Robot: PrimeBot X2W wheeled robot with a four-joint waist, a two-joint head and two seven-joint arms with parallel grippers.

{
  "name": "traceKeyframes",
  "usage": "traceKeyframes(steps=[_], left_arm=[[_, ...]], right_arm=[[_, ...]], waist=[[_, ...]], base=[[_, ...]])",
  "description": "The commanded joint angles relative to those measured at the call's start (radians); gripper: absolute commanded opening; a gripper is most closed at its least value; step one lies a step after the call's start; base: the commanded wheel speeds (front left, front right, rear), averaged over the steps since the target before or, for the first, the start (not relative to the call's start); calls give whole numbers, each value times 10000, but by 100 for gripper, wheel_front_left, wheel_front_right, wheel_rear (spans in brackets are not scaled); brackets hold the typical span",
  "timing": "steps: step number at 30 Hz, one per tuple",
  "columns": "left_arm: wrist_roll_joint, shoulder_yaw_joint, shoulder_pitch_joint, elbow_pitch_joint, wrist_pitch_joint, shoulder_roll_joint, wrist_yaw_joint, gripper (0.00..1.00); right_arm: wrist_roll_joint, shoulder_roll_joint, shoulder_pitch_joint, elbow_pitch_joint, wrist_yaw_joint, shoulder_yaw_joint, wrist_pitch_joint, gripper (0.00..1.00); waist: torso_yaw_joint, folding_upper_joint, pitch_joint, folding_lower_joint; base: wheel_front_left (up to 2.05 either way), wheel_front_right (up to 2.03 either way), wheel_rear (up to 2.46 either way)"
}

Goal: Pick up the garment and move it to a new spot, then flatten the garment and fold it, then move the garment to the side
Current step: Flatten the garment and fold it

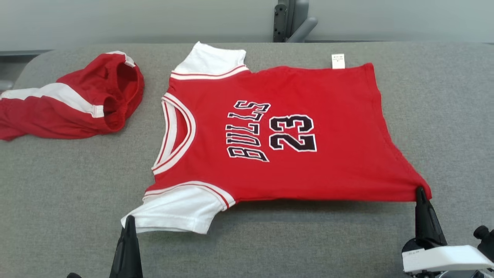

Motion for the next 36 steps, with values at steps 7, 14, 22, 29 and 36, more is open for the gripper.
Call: traceKeyframes(steps=[7, 14, 22, 29, 36], left_arm=[[255, -89, 90, -257, -30, 16, 49, 0], [550, -273, -350, 20, -31, 16, -13, 0], [936, -386, -1677, 927, -30, 16, -109, 0], [1044, -509, -3453, 2159, -17, 19, -163, 0], [1129, -406, -5384, 3741, -17, 19, -172, 0]], right_arm=[[173, 43, 467, 287, 0, 367, -30, 0], [256, 11, 111, 910, 0, 656, 18, 0], [347, -4, -768, 1747, 0, 746, 64, 0], [508, -34, -1912, 2472, 0, 739, 85, 0], [367, 57, -3522, 3817, 0, 837, 39, 0]], waist=[[-263, 22, -496, 1], [-322, 22, -475, 1], [-298, 22, -197, 1], [-385, 22, 268, 1], [-658, 22, 970, 1]], base=[[0, 0, 0], [0, 0, 0], [0, 0, 0], [0, 0, 0], [0, 0, 0]])
